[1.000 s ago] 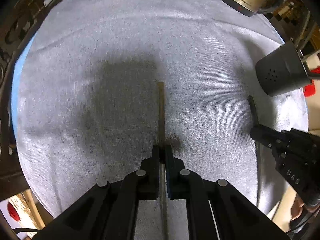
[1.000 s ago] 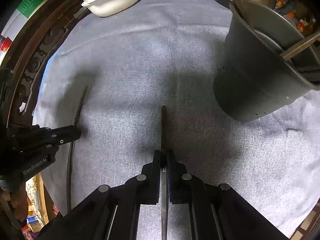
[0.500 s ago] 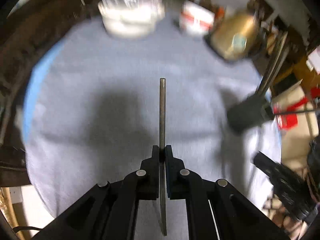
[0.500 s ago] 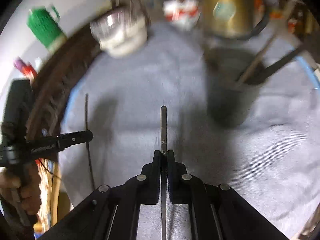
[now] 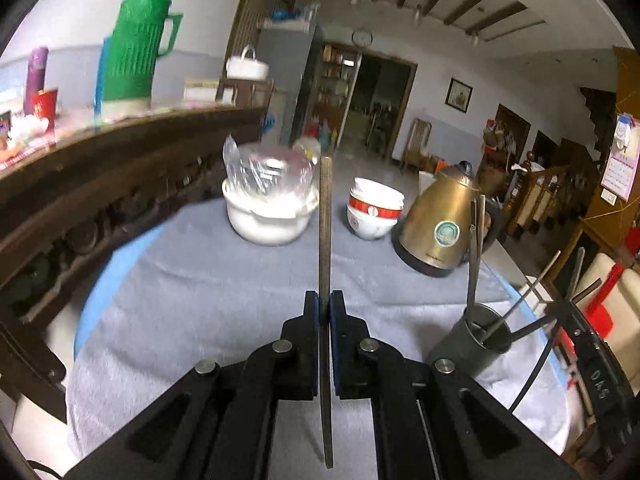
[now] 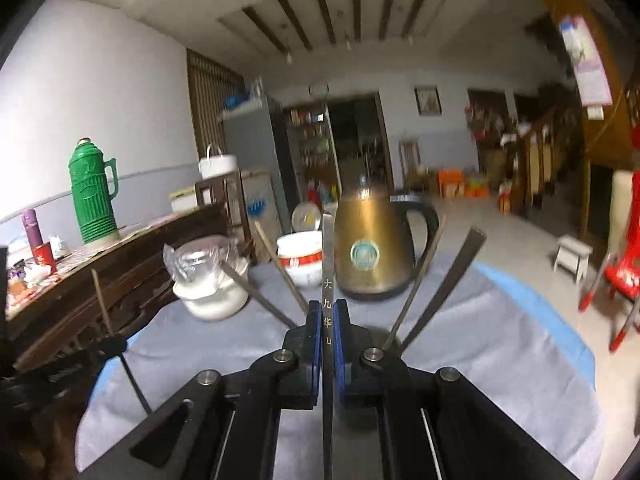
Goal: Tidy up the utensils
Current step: 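Carry both upright chopsticks over the grey cup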
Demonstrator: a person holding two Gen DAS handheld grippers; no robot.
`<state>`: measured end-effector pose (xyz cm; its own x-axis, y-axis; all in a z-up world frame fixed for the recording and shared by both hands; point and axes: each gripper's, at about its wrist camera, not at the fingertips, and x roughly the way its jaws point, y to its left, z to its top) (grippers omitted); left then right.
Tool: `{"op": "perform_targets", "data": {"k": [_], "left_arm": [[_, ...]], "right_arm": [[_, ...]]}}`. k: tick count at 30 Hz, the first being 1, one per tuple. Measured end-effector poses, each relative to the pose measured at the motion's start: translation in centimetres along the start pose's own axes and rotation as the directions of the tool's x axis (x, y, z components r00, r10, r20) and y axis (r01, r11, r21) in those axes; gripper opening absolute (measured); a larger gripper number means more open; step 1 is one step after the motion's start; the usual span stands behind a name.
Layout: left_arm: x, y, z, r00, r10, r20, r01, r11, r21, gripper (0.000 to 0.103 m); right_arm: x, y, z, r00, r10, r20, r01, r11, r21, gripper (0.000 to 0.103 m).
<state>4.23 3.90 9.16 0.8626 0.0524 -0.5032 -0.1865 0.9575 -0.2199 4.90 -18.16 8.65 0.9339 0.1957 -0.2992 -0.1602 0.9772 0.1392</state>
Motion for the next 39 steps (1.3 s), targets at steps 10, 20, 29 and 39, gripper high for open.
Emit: {"op": "perform_targets", "data": {"k": [10, 20, 29, 39], "left_arm": [[-2.1, 0.1, -2.1, 1.000, 0.009, 0.013, -0.009, 1.000, 0.028, 0.005], [-5.8, 1.6, -3.7, 1.000, -0.016, 0.011, 0.016, 1.000, 0.020, 0.006], [-7.2, 1.7, -4.6, 0.999, -0.032, 0.008, 0.032, 0.999, 0.019, 0.007], [-7.9, 2.1, -5.2, 0.999, -0.036, 0.006, 0.036, 0.999, 0.009, 0.007]], "right_arm": [[-1.7, 0.0, -2.2, 1.000, -0.007, 0.015, 0.008, 0.999, -0.045, 0.007], [-7.2, -1.4, -2.7, 1.000, 0.029, -0.012, -0.029, 0.999, -0.015, 0.007], [-9.4, -1.7, -3.4, 0.999, 0.029, -0.031, -0.029, 1.000, -0.008, 0.007], [-11.0, -1.9, -3.9, 0.999, 0.019, -0.043, -0.020, 1.000, -0.014, 0.007]]}}
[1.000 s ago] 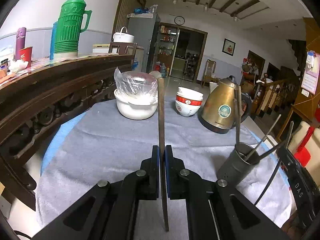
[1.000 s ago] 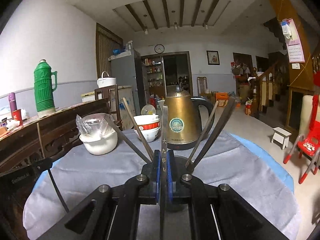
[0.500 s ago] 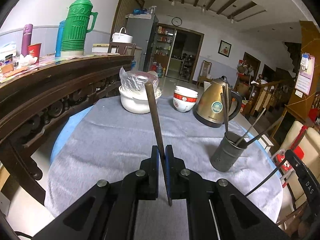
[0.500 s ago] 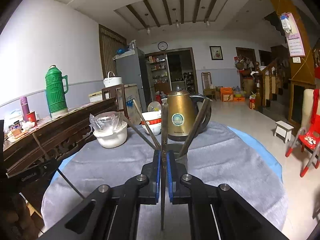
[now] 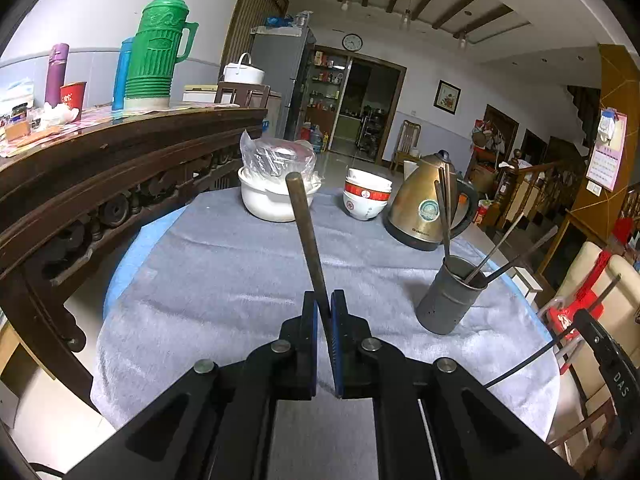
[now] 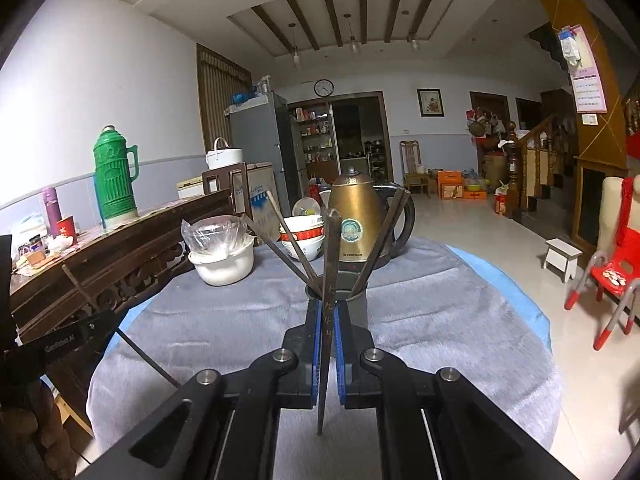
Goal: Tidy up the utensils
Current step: 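Carry both upright chopsticks over the grey cup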
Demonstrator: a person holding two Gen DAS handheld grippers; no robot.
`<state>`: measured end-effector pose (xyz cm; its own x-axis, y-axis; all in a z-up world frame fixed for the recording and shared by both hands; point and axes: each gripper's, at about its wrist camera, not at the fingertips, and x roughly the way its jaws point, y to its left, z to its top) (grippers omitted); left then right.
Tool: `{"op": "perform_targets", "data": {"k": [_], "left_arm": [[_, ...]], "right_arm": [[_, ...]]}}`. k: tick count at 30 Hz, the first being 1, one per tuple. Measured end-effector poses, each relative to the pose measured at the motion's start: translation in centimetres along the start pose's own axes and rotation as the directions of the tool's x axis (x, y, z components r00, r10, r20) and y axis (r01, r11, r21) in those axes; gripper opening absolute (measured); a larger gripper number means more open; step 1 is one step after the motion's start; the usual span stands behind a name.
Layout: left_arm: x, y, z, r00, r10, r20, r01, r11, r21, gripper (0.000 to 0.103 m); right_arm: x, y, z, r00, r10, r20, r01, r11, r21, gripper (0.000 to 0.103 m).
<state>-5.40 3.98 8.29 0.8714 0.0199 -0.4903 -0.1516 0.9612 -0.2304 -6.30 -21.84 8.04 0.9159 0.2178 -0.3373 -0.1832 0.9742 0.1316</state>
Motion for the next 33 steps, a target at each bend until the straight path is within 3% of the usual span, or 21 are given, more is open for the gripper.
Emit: {"op": "perform_targets", "data": {"k": [8, 12, 22, 27, 33], "left_arm": [[0.0, 0.0, 0.2, 1.000, -0.016, -0.005, 0.016, 1.000, -0.013, 0.006], [-0.2, 0.1, 1.5, 0.999, -0.031, 0.008, 0.031, 0.999, -0.032, 0.005], [-0.7, -0.8, 6.3, 0.986, -0.161, 0.046, 0.165, 0.979, -0.120, 0.005], [-0.9, -2.8, 7.9, 0.975, -0.207, 0.080, 0.215, 0.972, -0.097, 0.005], [0.0, -5.0, 8.3, 0.966, -0.252, 0.064, 0.256, 0.964, -0.070, 0.005]], "right_arm": [[-0.6, 0.3, 0.0, 1.000, 0.002, -0.002, -0.002, 1.000, -0.014, 0.007], [-0.8, 0.2, 1.7, 0.999, 0.009, 0.051, -0.009, 1.000, -0.003, 0.007], [-1.9, -0.6, 5.8, 0.987, 0.011, 0.163, -0.014, 1.000, 0.019, 0.007], [-1.7, -1.3, 6.6, 0.984, 0.000, 0.176, -0.006, 0.999, 0.034, 0.007], [-0.8, -2.0, 6.2, 0.989, 0.000, 0.145, -0.007, 0.999, 0.050, 0.007]]}}
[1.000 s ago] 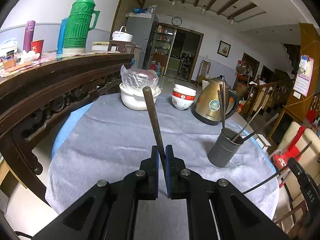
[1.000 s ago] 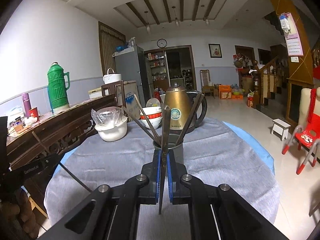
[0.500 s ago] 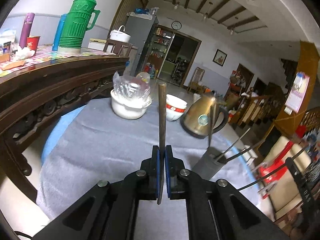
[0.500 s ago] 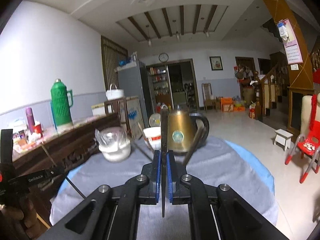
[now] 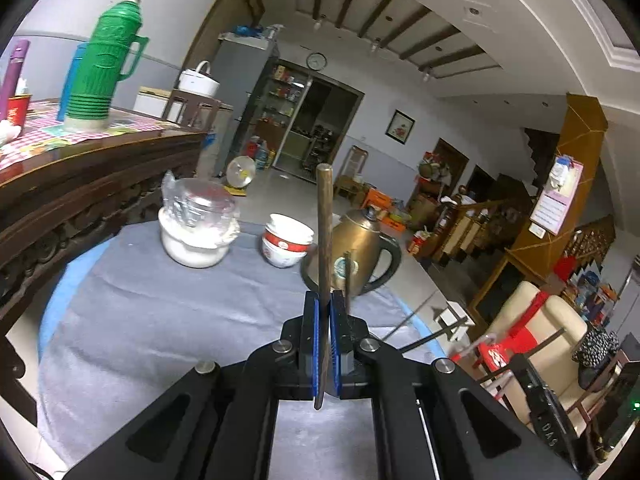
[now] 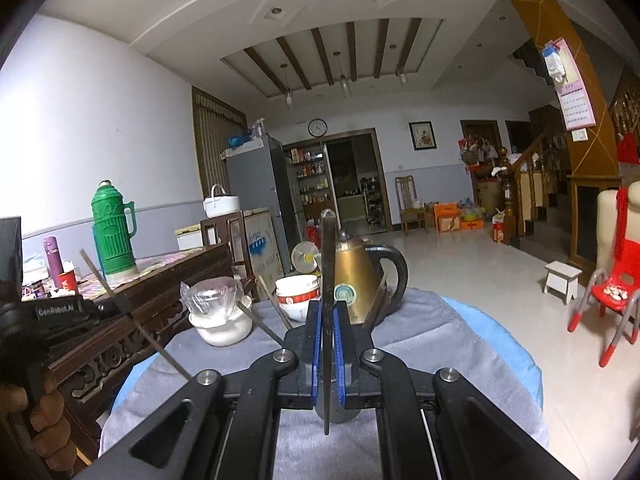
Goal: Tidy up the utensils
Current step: 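Carry both upright chopsticks over the grey cup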
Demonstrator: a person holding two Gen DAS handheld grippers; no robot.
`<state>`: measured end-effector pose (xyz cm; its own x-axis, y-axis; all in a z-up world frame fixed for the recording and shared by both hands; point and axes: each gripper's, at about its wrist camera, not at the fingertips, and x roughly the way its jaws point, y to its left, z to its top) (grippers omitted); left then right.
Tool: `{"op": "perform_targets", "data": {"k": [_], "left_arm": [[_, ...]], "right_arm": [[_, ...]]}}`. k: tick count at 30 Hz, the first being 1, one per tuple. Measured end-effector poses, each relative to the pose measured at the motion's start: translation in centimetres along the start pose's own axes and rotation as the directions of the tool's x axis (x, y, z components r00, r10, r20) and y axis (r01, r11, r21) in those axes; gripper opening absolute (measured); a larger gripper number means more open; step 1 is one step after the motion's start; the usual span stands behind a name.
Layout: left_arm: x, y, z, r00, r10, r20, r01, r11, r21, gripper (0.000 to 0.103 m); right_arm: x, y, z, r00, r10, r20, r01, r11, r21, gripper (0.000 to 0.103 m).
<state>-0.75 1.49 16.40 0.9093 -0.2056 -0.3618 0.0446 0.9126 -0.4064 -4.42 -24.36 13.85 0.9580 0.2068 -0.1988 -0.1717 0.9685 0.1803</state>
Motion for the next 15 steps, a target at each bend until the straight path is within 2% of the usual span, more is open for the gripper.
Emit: {"op": "perform_targets", "data": {"k": [8, 15], "left_arm": [[2.0, -2.7, 1.5, 0.999, -0.033, 0.021, 0.032, 0.998, 0.048, 0.005], [4.8, -5.6, 3.5, 0.995, -0.081, 0.052, 0.076, 0.992, 0.101, 0.005]], "right_arm": [[0.7, -1.0, 1.9, 0.998, 0.000, 0.055, -0.001, 1.000, 0.009, 0.007], [3.1, -1.0, 3.8, 0.995, 0.018, 0.096, -0.019, 1.000, 0.001, 0.007]]}}
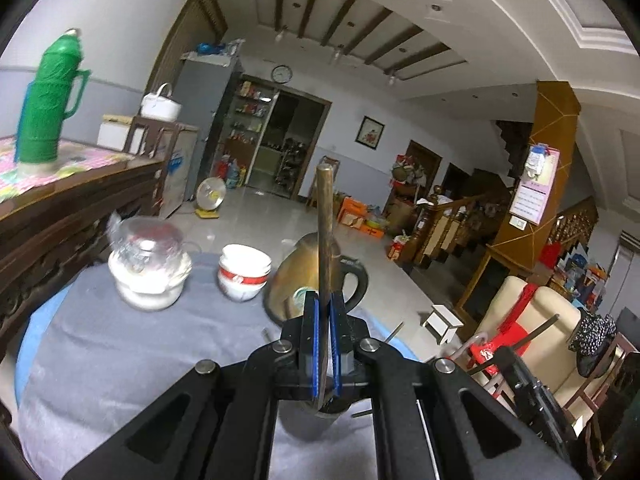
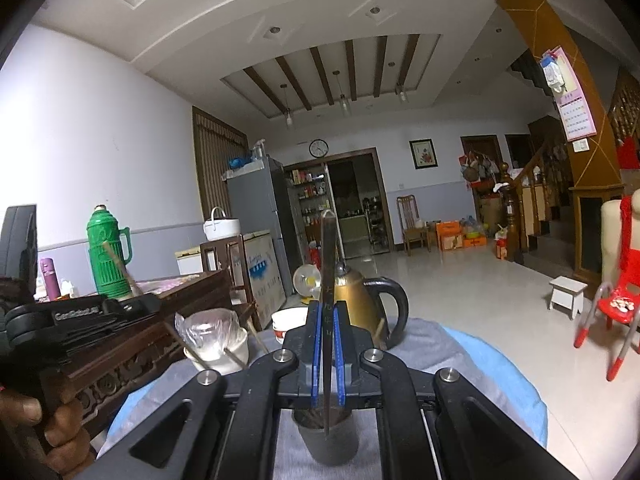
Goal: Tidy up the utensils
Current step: 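Carry both upright chopsticks over the grey cup, then lower both held chopsticks down into the grey cup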
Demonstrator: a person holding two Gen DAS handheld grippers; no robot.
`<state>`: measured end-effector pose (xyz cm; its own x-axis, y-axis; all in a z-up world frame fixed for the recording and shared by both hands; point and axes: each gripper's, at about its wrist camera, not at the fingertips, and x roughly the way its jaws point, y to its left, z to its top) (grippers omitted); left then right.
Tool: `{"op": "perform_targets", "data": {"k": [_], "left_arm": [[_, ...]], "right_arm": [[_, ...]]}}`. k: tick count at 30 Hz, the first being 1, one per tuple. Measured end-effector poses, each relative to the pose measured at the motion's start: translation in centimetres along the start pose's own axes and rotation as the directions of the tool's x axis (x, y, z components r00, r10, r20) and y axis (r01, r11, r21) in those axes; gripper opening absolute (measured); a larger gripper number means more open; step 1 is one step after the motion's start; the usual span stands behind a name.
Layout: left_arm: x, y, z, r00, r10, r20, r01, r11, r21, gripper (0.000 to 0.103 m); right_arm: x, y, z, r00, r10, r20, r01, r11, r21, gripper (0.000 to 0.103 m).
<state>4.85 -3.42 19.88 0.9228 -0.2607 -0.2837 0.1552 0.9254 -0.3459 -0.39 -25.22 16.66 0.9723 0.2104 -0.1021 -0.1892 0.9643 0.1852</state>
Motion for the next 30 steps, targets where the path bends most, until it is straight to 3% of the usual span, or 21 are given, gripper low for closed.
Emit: {"op": "perform_targets", "data": {"k": [6, 15, 30], "left_arm": [[3.8, -1.4, 0.3, 0.999, -0.023, -0.025, 0.025, 0.999, 0.044, 0.005], [9.2, -0.8, -1.2, 0.990, -0.018, -0.137, 0.025, 0.999, 0.046, 0.005], [11.6, -1.1, -1.9, 0.979, 0.018, -0.204, 0.000, 0.996, 0.085, 0.005]], "right_arm": [[2.4, 0.0, -0.3, 1.000, 0.007, -0.023, -0.007, 1.000, -0.004, 0.007], [4.9, -0.6, -1.4, 0.996, 0.003, -0.088, -0.004, 1.000, -0.011, 0.007], [6.5, -0.4, -2.7, 0.989, 0.013, -0.145, -0.016, 1.000, -0.023, 0.007]]}}
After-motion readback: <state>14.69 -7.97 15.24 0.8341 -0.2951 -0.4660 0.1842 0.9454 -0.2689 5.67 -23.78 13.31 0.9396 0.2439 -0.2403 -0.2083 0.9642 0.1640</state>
